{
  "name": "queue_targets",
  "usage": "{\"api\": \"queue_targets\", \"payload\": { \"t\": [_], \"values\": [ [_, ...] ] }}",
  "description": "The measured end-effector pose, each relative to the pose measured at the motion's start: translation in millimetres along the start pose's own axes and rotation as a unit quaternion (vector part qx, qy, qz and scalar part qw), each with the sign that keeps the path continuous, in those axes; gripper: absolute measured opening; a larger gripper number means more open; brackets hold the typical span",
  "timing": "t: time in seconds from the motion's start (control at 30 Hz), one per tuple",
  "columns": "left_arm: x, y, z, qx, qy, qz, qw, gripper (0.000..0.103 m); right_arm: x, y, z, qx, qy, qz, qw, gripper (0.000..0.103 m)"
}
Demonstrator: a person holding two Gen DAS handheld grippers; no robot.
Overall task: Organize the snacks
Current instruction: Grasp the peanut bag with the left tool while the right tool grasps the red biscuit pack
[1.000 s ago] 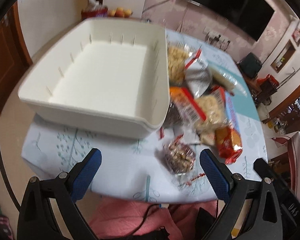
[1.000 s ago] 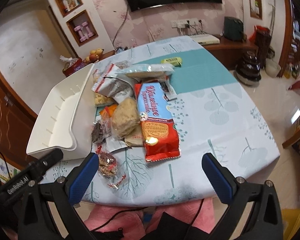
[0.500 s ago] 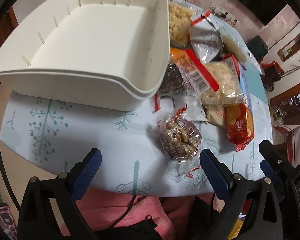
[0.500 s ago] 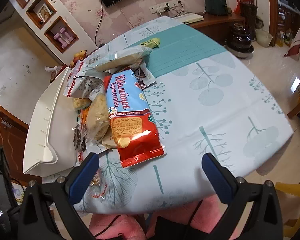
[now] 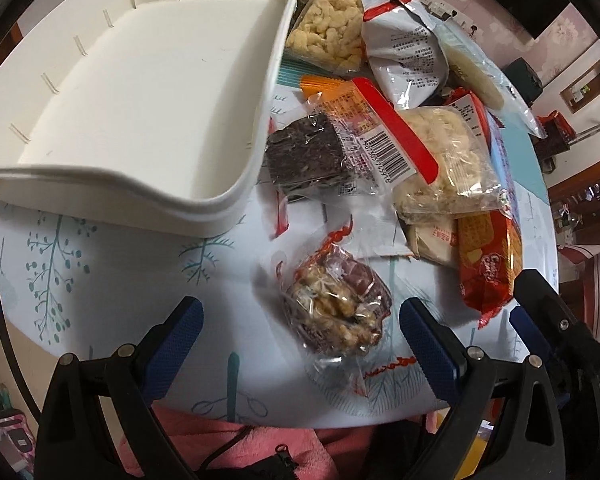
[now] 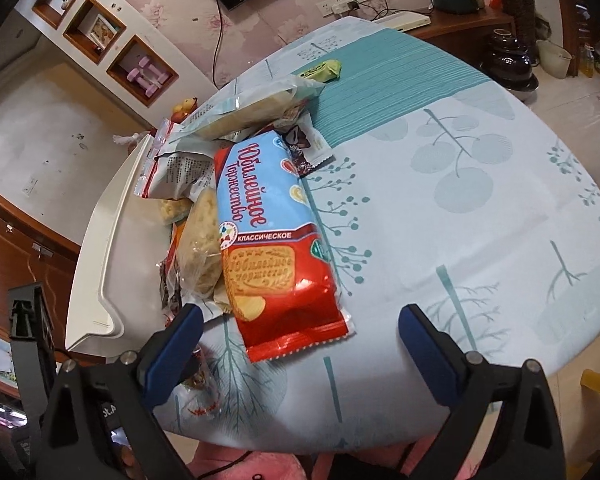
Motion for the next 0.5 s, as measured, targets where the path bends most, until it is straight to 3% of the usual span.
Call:
{"api": "queue_targets", "payload": {
  "t": [0.5],
  "values": [
    [18.4, -32.5, 52.4, 0.039, -0.045, -0.012, 0.9982, 0.095, 6.3, -24.7, -9.8, -0.002, 0.041, -0.020, 0.999, 0.095]
  ]
}}
Point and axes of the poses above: each gripper's, at about its wrist camera, not at the fingertips, and y roughly against the way its jaws point, z to its right, x to its top, the point moved 7 cm from there along -y, roughly the way its jaws point, and after that the axes turned 7 degrees about z, right-handed, at the moved point
